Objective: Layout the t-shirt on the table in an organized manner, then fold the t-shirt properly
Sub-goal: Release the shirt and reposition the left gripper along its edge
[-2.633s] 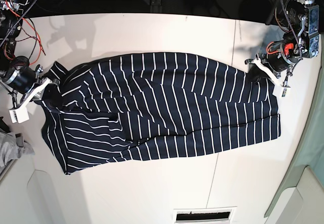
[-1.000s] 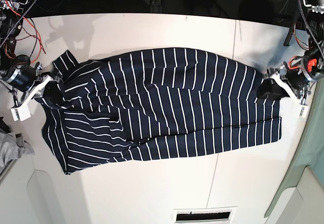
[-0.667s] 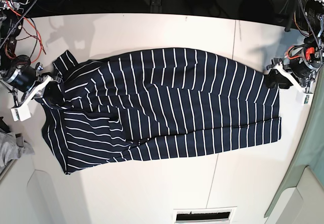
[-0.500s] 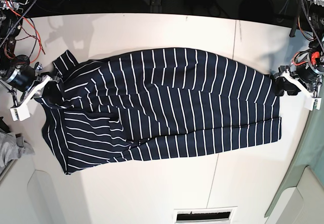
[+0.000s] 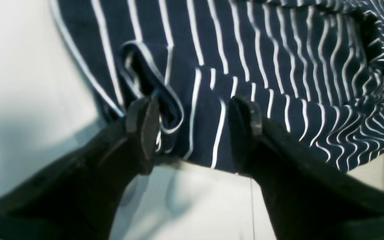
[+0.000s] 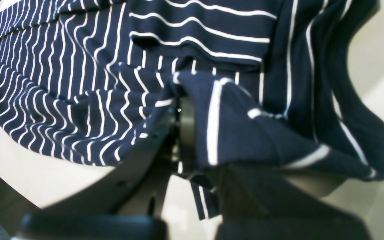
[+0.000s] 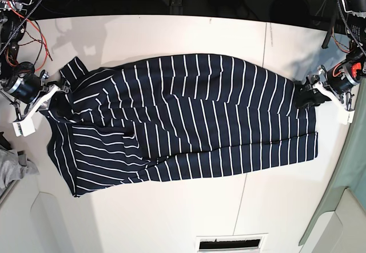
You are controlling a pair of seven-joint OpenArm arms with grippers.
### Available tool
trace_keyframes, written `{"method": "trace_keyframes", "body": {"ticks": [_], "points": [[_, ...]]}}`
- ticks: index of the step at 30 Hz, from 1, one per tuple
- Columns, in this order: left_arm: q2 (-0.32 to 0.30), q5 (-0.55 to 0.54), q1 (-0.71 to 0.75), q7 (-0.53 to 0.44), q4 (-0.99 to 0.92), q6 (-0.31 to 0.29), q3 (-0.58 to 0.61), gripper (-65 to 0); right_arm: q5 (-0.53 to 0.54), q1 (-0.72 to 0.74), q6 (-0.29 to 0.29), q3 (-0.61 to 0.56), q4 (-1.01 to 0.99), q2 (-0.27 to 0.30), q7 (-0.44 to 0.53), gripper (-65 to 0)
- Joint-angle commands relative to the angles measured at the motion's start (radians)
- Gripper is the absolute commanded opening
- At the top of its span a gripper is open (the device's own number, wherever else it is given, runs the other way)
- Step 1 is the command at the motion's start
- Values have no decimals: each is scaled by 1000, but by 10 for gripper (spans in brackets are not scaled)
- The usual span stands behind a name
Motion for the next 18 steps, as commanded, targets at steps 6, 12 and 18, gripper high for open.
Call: {"method": "trace_keyframes", "body": {"ticks": [6,12,18], "points": [[-19,13,-13,-18,16,-11,-6,-458,19,11,3,6,16,16,32,-650],[-19,55,-13,-21,14,2,-6,-476,19,11,3,5,16,16,31,-650],[-19,77,-13,-45,15,43,10,-650,19,11,3,5,16,16,38,-650]]}}
